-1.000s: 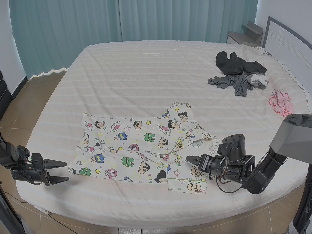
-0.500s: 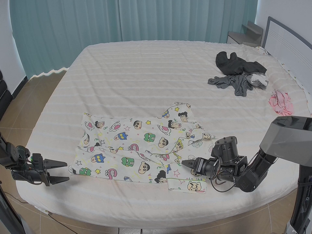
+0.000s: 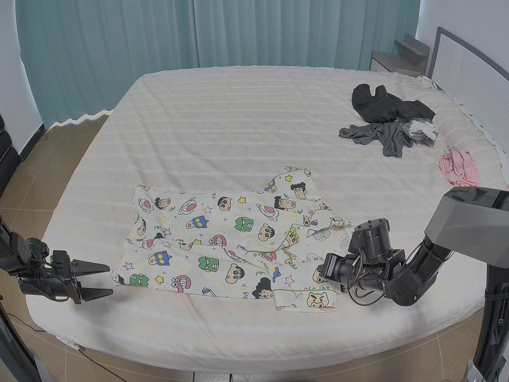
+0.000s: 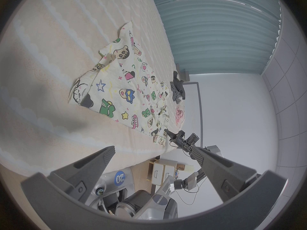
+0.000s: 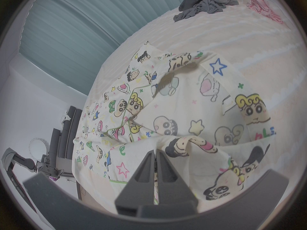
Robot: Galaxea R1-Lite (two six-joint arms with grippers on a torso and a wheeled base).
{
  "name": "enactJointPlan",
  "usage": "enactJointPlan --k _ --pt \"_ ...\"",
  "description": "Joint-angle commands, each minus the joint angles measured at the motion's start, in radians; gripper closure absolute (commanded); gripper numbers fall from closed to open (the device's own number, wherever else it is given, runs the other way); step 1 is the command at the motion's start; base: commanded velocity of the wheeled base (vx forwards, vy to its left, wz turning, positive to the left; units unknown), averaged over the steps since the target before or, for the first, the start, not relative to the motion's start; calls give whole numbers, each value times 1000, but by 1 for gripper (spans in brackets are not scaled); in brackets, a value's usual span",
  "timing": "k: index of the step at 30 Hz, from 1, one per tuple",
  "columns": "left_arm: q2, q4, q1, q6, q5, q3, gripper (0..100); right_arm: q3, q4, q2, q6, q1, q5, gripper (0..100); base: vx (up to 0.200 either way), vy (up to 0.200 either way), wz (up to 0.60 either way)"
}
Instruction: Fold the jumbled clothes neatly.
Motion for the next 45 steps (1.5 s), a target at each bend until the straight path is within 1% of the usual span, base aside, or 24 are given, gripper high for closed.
enactJointPlan --k 1,12,27,33,34,39,41,45 --pt "1 0 0 0 0 1 0 -1 -7 -9 1 -13 -4 100 0 0 0" --pt "1 0 0 0 0 3 0 -2 -60 -41 4 -31 -7 100 0 0 0" --pt "1 0 0 0 0 3 0 -55 -51 -36 -1 -49 -11 100 0 0 0" --pt "1 0 0 0 0 3 0 -58 -53 -3 -2 -54 -12 100 0 0 0" --pt "1 -2 0 0 0 1 0 -70 -51 2 -1 -65 -12 0 0 0 0" --pt "-8 9 -10 -9 3 7 0 -58 -60 -6 7 -71 -15 0 0 0 0" --pt "-16 24 -18 -20 6 23 0 -41 -62 -36 15 -71 -35 0 0 0 0" --pt "-96 104 -83 -72 10 29 0 25 -60 -125 53 -57 -67 0 0 0 0"
